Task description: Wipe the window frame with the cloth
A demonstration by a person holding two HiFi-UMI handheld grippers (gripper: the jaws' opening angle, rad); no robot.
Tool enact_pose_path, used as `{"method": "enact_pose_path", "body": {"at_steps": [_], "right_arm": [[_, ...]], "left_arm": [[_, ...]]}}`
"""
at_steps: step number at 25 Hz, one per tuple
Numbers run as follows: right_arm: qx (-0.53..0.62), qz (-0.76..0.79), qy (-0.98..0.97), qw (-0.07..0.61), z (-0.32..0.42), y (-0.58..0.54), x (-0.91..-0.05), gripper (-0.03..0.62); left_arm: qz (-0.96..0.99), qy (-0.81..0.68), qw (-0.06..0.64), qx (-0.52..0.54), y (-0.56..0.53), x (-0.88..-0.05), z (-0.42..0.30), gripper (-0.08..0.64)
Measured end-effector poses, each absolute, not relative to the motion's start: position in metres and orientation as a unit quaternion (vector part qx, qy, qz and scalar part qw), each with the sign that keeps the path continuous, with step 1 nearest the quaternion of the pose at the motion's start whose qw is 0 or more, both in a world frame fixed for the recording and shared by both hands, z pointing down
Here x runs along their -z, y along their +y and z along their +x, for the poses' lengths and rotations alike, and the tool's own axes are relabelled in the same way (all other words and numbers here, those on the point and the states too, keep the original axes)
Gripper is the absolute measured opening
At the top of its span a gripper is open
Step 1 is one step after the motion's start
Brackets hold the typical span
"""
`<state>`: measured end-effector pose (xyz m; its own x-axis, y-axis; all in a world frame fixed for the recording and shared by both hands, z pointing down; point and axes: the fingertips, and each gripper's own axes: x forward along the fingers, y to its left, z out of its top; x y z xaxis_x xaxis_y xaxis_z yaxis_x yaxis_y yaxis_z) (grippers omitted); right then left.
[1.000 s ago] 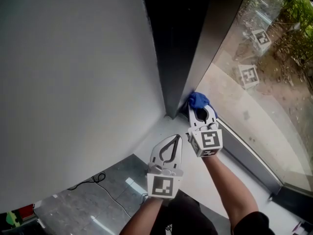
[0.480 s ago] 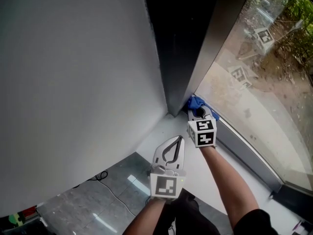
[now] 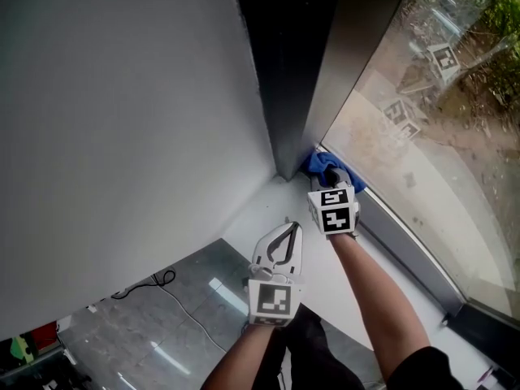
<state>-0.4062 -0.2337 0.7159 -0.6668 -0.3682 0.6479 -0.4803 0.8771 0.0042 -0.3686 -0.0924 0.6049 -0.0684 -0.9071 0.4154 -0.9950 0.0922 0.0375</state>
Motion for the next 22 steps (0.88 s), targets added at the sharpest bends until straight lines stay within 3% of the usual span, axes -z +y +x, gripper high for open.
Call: {"method": "enact_pose_path", "body": {"at_steps": [14, 22], "right_arm": [[-0.094, 0.259, -0.9, 0.338, -0.356, -0.223, -0.716, 0.034], [-0.086, 0.28, -0.897, 0.331, -0.334, -0.225, -0.717, 0.034]], "left_arm": [[0.675, -0.693, 0.211, -0.14, -0.103, -0.63, -0.339, 0.005], [0.705, -0.665, 0.2, -0.142, -0.111, -0.639, -0.323, 0.005]]}}
